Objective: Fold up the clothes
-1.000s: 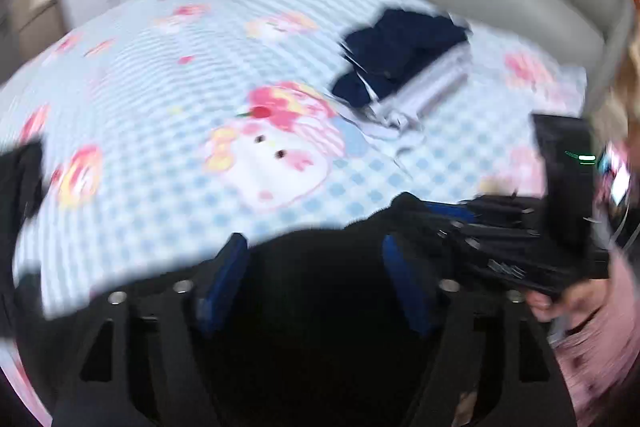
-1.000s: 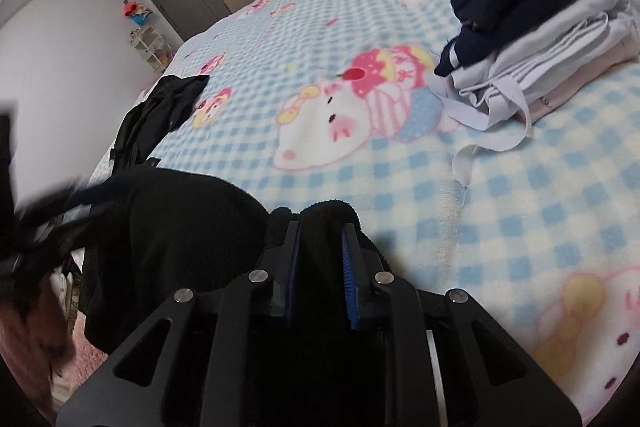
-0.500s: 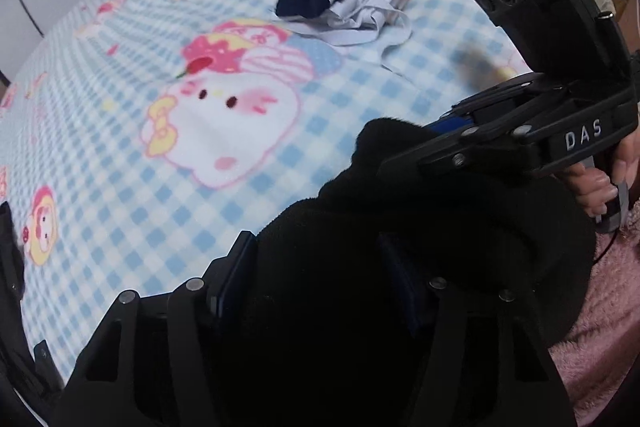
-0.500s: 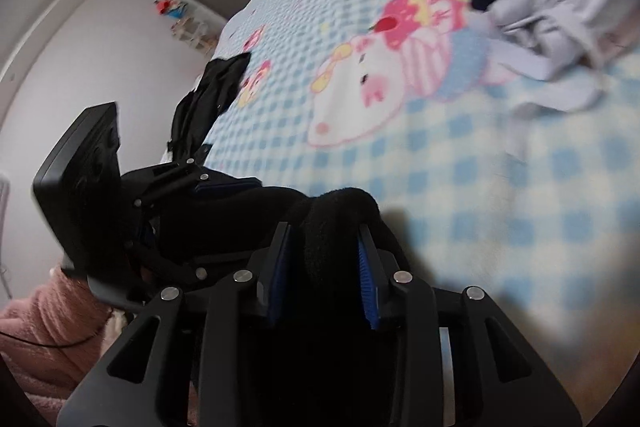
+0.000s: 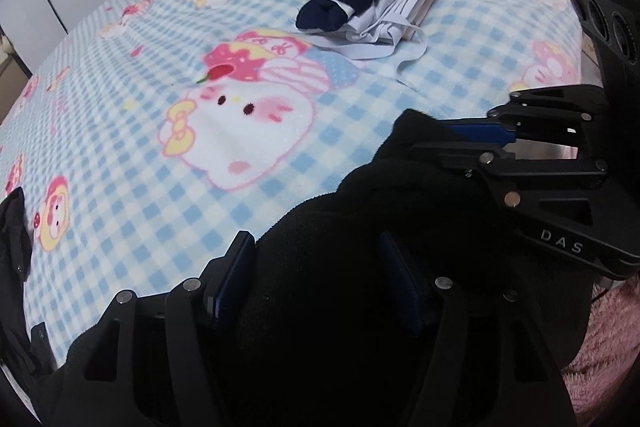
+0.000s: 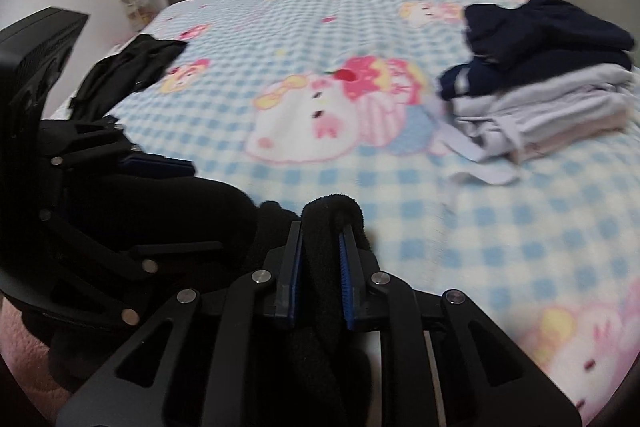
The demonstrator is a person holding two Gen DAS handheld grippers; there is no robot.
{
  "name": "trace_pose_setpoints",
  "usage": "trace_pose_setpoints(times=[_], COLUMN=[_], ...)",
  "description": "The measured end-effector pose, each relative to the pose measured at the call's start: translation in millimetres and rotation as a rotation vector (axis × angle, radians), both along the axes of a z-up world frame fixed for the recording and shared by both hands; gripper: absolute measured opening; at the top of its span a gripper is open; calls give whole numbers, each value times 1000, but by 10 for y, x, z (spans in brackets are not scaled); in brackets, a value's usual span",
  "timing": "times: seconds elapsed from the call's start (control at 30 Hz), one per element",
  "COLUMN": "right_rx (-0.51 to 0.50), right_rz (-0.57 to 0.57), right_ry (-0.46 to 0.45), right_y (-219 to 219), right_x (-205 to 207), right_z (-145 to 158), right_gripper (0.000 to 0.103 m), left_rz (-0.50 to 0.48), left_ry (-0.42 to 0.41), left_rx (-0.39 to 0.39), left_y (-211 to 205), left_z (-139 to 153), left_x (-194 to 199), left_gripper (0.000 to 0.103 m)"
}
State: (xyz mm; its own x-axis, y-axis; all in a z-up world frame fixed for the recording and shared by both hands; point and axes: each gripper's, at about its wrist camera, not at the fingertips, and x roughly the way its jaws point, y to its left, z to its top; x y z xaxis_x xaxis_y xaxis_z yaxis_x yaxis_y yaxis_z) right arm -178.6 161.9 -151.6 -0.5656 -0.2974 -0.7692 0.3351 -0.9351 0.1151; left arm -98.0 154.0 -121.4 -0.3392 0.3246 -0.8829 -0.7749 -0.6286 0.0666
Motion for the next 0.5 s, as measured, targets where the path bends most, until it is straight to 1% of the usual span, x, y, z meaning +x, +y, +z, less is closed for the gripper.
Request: trace_pose_setpoints(times=[0.1,0.23,0.33,0.37,0.4,0.43,0.47,0.5], right_rx=[31,43,43,42,25,33,45,-20], right_rz=[-71,-157,-221,-242,-281,-349,-421,-442], right_ry=[32,46,43,42,26,-2,-32,-69], right_y=[15,42,137,169,251,387,529,671], right_x=[57,150,138,133,109,69,27,6], right_z=[15,-37,-84,-99,-129,-192,-259,-277], right_gripper=[14,14,14,14,14,0,0,0], left_rz=[6,10,25,36,55,75,105,113], left_ry=[33,77,92,92,106,115,102,100], left_rx=[28,53,81,104,111,119,162,198], left_y=[-41,-41,-72,-110,-138,-174,-258,-315], left_z=[16,10,21,26,20,15,11,25], left_x=[64,137,141,133,132,127,103,102], left_gripper=[68,70,70,69,69,69,69,69])
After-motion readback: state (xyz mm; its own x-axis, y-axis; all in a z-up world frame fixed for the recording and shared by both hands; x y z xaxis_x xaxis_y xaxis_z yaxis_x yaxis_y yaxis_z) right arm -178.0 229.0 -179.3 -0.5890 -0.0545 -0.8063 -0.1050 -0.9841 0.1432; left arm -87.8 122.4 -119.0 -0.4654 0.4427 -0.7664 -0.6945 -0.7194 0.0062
